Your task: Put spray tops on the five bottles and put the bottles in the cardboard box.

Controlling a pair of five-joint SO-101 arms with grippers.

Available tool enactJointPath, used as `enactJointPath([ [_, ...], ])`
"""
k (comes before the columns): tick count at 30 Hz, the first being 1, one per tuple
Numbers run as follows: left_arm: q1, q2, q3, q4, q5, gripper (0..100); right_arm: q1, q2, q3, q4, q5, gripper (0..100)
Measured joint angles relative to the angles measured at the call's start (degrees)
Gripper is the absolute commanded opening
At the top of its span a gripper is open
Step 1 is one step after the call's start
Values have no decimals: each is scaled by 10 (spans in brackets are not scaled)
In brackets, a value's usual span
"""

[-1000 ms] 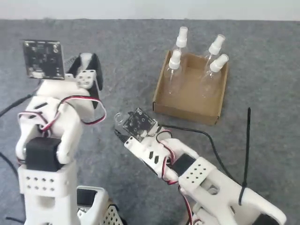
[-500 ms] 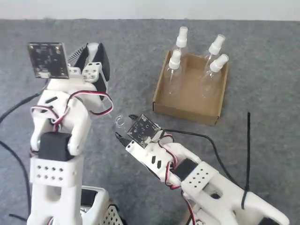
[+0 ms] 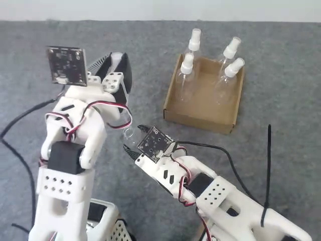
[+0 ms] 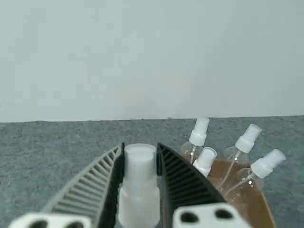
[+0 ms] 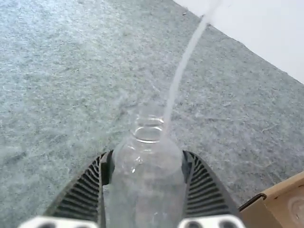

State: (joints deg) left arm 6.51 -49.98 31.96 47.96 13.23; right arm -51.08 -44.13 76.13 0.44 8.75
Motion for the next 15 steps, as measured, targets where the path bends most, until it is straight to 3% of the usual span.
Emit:
enactJointPath([
  [15, -30, -1, -55, 15, -25, 11, 0, 0, 0, 0, 0, 6],
])
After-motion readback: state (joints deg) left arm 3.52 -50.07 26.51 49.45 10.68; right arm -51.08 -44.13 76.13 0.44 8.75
